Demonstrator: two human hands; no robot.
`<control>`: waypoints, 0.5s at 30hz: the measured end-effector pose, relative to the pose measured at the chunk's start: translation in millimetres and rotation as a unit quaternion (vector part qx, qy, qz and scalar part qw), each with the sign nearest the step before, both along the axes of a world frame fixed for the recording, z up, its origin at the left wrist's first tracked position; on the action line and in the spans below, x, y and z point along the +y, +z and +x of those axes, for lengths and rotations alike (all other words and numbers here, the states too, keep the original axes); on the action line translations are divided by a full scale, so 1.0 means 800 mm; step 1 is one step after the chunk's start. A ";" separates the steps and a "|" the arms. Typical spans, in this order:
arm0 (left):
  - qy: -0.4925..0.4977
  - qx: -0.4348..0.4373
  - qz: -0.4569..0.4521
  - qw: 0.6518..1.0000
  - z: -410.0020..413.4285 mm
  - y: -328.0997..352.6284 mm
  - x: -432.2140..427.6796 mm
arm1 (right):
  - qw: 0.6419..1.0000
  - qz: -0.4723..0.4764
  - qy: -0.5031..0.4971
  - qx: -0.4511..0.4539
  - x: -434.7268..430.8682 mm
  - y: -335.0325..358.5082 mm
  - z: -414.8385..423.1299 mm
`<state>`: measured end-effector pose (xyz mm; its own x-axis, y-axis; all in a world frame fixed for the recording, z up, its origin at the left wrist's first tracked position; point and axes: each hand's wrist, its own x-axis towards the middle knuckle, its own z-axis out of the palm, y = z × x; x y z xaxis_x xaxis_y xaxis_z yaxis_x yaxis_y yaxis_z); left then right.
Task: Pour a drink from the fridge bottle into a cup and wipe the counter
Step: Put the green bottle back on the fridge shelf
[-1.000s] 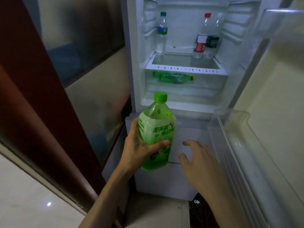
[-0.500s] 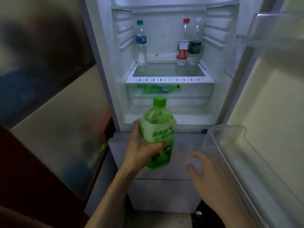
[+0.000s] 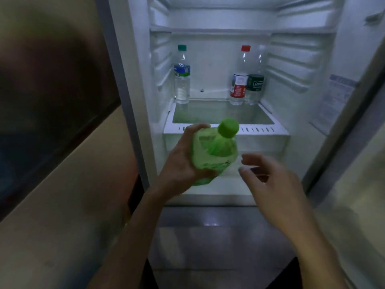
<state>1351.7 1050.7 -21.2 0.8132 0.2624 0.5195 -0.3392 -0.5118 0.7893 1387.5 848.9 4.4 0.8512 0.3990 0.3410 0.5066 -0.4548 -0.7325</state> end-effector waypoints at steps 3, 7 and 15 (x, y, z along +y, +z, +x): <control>-0.003 -0.029 0.044 0.999 0.020 0.022 0.026 | 0.996 0.087 0.009 -0.010 0.028 0.030 0.014; 0.020 -0.077 0.099 0.992 0.046 0.040 0.056 | 0.986 0.161 0.036 -0.033 0.057 0.057 0.030; 0.117 -0.136 0.164 0.970 0.114 0.029 0.088 | 0.981 0.150 0.121 -0.033 0.103 0.061 0.074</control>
